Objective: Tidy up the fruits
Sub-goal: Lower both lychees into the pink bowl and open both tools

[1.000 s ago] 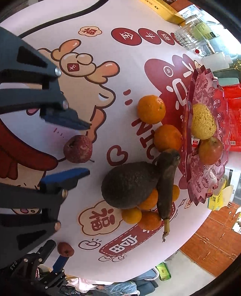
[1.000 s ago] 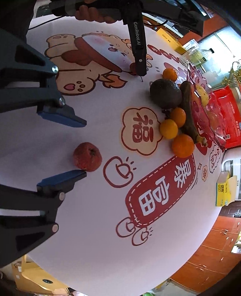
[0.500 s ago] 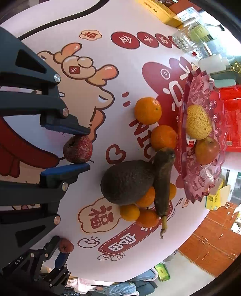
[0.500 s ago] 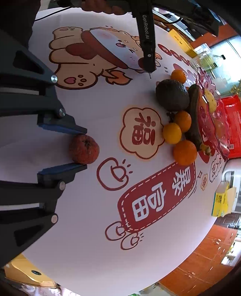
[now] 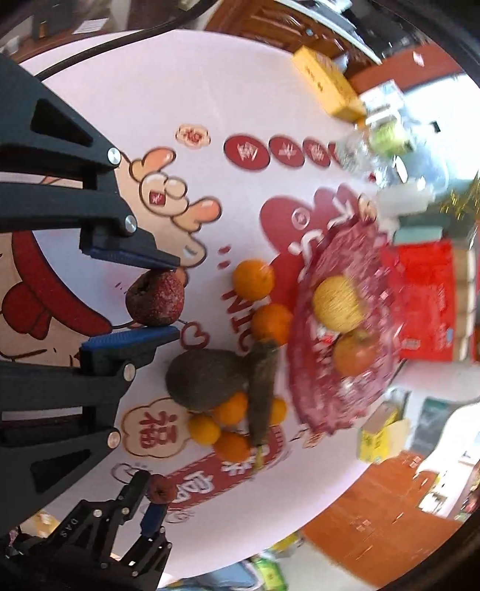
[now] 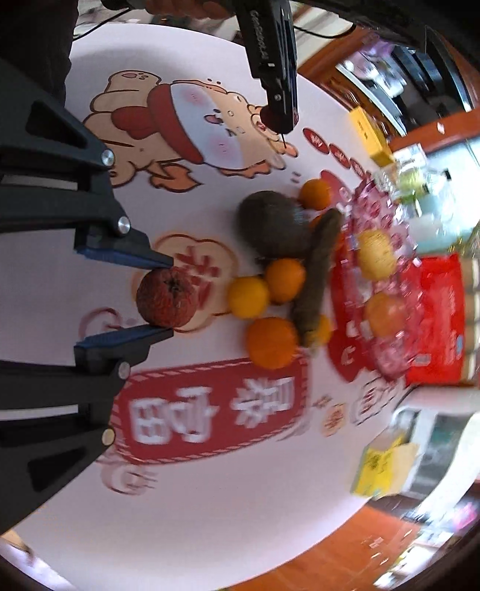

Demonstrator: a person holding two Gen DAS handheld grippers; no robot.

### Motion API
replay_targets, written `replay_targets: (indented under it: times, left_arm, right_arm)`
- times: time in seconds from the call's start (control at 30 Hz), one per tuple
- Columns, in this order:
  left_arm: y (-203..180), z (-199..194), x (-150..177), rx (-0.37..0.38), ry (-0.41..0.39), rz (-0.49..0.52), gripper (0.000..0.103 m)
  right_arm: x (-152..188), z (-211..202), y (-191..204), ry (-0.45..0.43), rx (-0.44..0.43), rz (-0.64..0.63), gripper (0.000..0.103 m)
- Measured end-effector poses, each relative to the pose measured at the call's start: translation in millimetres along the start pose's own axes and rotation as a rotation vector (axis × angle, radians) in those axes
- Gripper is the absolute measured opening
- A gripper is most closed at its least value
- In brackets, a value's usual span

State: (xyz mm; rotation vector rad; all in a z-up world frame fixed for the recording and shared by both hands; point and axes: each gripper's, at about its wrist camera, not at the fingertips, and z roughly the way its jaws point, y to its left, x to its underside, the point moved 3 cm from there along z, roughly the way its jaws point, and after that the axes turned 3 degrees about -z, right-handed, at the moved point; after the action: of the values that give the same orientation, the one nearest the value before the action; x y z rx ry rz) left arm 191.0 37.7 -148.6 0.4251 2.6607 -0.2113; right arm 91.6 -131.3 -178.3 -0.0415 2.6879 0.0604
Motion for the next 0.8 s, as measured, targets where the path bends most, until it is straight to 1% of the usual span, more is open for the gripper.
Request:
replay_targets:
  times: [0.13, 0.27, 0.37, 0.57, 0.8]
  left_arm:
    - [5.4, -16.3, -12.5, -0.034, -0.04, -0.063, 0.029]
    - [6.9, -26.9, -25.5, -0.062, -0.08, -0.094, 0.029]
    - [6.3, -30.7, -37.4, -0.075, -0.1, -0.115, 0.029]
    - [-3.1, -36.7, -63.4, -0.08, -0.156, -0.153, 0.029]
    - [-16.1, -31.2, -91.3, -0.069, -0.194, -0.19, 0.029]
  right_arm:
    - [-27.5, -7.0, -7.3, -0.04, -0.023, -0.072, 0.03]
    - [-55.4, -12.9, -15.2, -0.082, -0.038, -0.139, 0.031]
    - [-75.9, -16.5, -22.9, -0.112, -0.05, -0.165, 0.031]
    - [-114.9, -24.9, -35.2, -0.179, -0.061, -0.227, 0.031]
    - [-152.1, -26.7, -49.7, -0.24, -0.049, -0.249, 0.031]
